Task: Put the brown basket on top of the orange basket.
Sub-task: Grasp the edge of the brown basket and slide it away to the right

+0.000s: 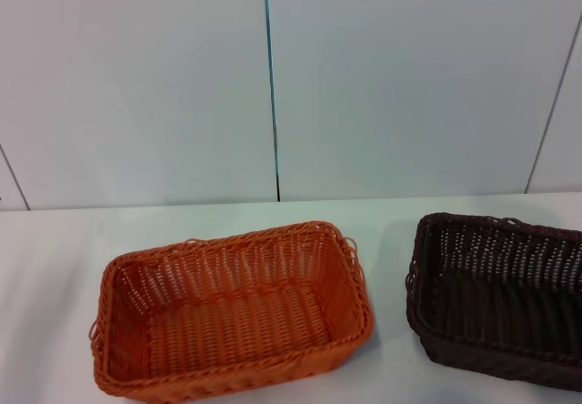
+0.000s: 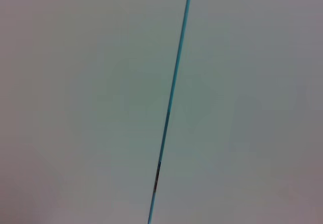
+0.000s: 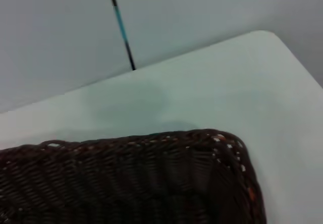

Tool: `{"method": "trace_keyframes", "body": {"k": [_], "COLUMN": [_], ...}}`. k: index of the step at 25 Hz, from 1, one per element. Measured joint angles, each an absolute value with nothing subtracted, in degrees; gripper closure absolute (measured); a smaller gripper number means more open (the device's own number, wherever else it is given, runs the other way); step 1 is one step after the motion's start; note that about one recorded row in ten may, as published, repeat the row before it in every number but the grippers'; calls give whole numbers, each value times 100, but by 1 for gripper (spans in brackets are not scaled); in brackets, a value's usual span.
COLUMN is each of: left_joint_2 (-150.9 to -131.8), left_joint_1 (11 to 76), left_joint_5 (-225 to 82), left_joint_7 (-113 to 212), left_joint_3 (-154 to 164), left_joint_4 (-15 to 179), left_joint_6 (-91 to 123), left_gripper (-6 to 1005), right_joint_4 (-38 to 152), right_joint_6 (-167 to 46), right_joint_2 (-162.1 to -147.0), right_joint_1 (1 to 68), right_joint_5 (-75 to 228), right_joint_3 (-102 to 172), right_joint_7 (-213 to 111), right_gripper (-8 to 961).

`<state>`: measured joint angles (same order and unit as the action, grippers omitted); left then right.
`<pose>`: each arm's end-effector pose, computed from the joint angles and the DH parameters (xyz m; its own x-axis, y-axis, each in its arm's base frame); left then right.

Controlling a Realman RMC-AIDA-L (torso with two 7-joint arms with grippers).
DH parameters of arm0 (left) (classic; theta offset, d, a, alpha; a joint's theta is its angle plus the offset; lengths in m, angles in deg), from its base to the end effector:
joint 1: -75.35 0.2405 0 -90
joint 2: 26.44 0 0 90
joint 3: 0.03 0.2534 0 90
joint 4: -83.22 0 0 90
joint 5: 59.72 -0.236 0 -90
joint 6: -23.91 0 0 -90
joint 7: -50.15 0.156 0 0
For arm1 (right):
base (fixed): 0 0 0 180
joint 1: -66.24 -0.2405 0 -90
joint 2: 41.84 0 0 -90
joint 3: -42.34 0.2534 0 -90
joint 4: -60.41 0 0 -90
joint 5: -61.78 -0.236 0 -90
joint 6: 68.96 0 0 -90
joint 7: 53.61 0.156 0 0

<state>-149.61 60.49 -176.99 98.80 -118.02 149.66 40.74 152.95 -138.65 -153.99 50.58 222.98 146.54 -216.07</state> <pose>-0.3289 0.4219 0.1130 0.5076 0.2690 0.8185 0.8166 0.1526 -0.5566 0.2671 0.3849 0.1226 -0.2166 0.7292 0.6491 0.7822 -0.2683 0.5624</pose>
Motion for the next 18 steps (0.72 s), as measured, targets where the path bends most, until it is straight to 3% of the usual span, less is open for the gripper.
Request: {"method": "trace_keyframes", "body": {"k": [18], "left_joint_2": [-14996], "left_joint_1": [6050], "left_joint_5": [-17670], "left_joint_7": [9866], "left_joint_3": [-11815], "left_joint_4": [15023], "left_joint_6": [4185], "left_gripper": [83], "right_joint_4": [13406], "right_joint_6": [-12503], "right_joint_2": [-15315], "right_joint_1": [4602], "right_joint_5": [22746], "right_joint_3": [14656], "right_joint_7": [-21612], "right_gripper": [253]}}
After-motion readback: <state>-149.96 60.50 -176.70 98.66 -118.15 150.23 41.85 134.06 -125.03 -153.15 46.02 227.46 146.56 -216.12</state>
